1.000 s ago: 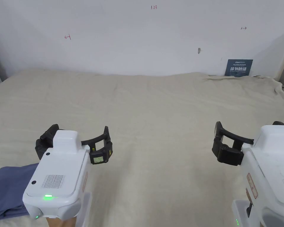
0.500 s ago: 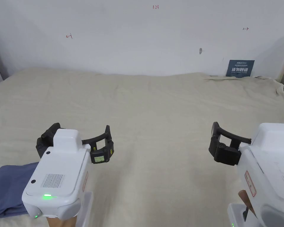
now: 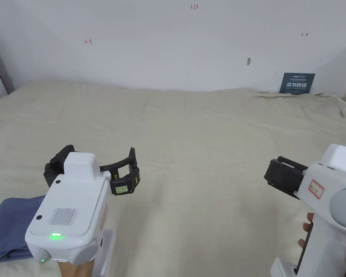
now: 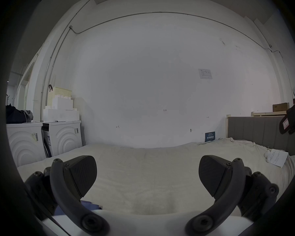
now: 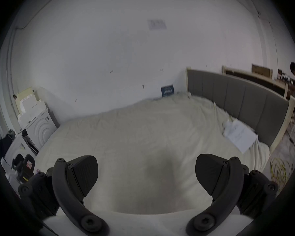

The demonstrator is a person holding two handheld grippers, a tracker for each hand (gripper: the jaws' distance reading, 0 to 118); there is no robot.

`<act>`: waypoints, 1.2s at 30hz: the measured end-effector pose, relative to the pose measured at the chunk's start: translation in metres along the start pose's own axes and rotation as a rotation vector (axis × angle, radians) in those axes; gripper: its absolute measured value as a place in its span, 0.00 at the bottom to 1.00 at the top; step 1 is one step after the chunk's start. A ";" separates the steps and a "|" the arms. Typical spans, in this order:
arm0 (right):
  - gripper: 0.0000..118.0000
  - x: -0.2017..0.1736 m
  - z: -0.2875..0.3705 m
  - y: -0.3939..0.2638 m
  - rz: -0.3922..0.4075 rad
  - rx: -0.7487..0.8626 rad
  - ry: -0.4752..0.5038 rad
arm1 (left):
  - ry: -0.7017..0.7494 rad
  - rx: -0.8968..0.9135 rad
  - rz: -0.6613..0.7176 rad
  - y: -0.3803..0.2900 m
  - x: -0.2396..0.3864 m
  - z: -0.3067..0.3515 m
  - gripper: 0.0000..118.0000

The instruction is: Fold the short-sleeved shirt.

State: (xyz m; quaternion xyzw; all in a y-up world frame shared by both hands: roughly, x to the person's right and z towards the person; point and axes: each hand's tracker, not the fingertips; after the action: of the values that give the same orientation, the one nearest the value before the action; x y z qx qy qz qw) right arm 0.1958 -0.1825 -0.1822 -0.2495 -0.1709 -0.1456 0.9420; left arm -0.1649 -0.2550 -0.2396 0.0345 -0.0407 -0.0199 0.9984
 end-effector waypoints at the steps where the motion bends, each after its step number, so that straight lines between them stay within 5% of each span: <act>1: 0.96 0.001 -0.001 -0.001 0.000 0.006 0.003 | -0.001 -0.001 -0.001 0.000 0.000 0.000 1.00; 12: 0.96 0.003 -0.005 -0.006 0.043 0.043 0.004 | -0.006 -0.002 -0.002 0.000 0.000 0.002 1.00; 25: 0.96 0.003 0.010 -0.028 0.148 0.477 0.095 | -0.007 0.004 -0.007 0.001 0.000 0.004 1.00; 36: 0.96 0.006 0.006 -0.036 0.194 0.519 0.102 | 0.009 0.020 -0.018 0.004 -0.002 0.006 1.00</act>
State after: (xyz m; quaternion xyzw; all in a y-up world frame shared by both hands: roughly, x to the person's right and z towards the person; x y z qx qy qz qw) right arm 0.1871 -0.2104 -0.1601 -0.0073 -0.1301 -0.0184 0.9913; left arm -0.1676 -0.2515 -0.2339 0.0448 -0.0360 -0.0285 0.9979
